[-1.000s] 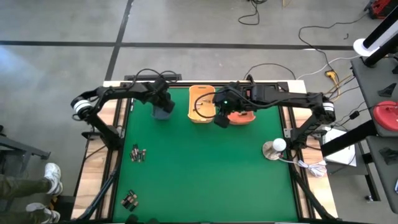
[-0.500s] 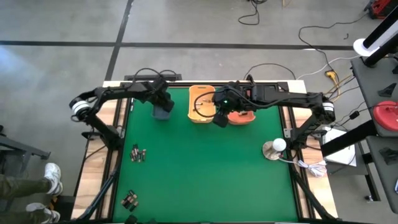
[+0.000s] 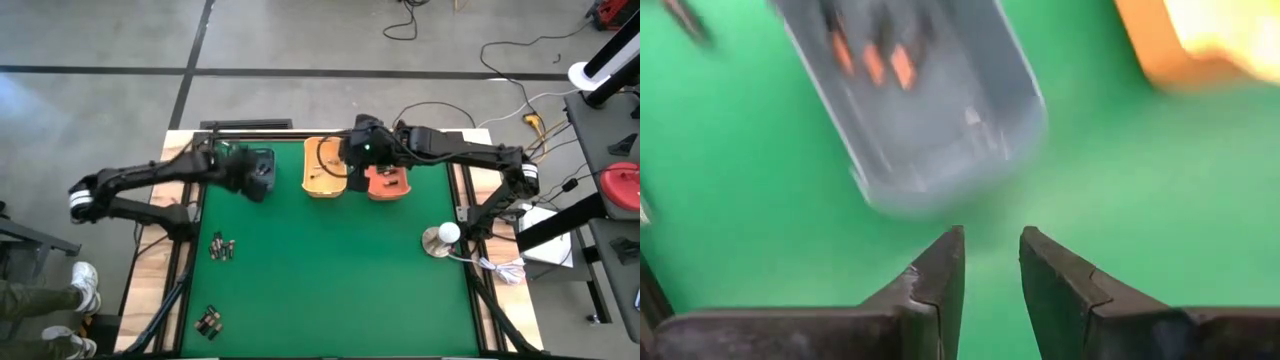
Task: Sort batteries
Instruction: Put the gold/black battery into the blue bin
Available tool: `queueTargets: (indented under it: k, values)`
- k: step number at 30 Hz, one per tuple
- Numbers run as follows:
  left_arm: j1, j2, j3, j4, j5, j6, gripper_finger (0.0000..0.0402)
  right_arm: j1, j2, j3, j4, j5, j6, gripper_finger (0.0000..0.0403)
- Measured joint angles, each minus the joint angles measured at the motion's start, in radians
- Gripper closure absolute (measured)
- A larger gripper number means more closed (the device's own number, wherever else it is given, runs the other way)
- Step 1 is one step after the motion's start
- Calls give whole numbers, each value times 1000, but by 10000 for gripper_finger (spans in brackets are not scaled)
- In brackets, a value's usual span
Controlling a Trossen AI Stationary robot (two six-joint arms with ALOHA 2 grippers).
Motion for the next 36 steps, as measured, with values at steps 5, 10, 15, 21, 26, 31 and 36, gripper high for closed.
queueTargets:
  k: [5, 10, 15, 21, 26, 31, 36]
  values:
    - [-333, -39, -5, -32, 4, -258, 321, -39, -1, 0, 22, -145, -65, 390]
    - [-592, -33, -11, -78, 21, -607, 321, -52, 2, 0, 11, -297, -79, 390]
    - [-726, 8, -40, -145, 30, -927, 321, -12, 1, 0, -23, -307, -17, 390]
    - [-746, 46, -120, -118, 96, -1039, 313, 53, -2, -1, -23, -307, 63, 390]
    - [-746, 43, -171, -77, 116, -1078, 289, 82, -2, -1, -15, -304, 108, 390]
    - [-746, 48, -208, -67, 127, -1104, 279, 85, -2, -1, -9, -303, 167, 390]
    - [-745, 49, -260, 23, 136, -1107, 278, 85, -2, -1, 25, -302, 187, 390]
